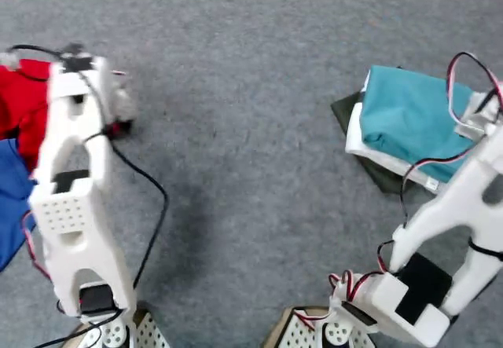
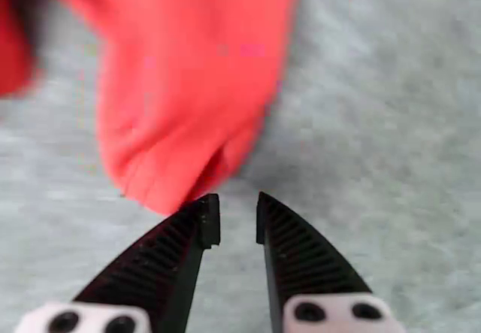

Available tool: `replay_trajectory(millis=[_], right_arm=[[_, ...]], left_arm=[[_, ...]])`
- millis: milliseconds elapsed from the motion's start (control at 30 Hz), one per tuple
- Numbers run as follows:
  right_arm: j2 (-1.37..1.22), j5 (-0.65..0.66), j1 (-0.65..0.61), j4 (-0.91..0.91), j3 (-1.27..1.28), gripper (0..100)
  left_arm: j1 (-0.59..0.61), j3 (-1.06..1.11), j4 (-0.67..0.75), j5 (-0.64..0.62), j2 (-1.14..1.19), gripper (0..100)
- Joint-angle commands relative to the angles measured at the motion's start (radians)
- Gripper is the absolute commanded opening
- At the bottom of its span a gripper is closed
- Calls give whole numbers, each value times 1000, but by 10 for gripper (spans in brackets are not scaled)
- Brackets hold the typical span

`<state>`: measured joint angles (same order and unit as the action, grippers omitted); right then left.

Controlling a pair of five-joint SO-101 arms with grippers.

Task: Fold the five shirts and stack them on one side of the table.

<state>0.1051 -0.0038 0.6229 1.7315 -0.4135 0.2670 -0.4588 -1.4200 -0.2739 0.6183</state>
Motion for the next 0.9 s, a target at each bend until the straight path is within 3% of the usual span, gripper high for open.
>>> replay_trajectory(millis=[0, 167, 400, 567, 700, 867], right_arm=[[47, 8, 42, 15, -35, 66], [47, 8, 27, 46, -35, 66], [54, 6, -48, 46, 67, 66], [54, 6, -68, 46, 124, 66], [56, 6, -61, 48, 128, 66], [56, 6, -61, 49, 127, 66]], left_arm=[[186, -173, -132, 106, -62, 140], [445, -279, -155, 163, -4, 269], [660, -318, -184, 313, 88, 277], [729, -338, -97, 313, 262, 178], [789, -448, -184, 311, 289, 29], [850, -598, -299, 313, 291, 19]])
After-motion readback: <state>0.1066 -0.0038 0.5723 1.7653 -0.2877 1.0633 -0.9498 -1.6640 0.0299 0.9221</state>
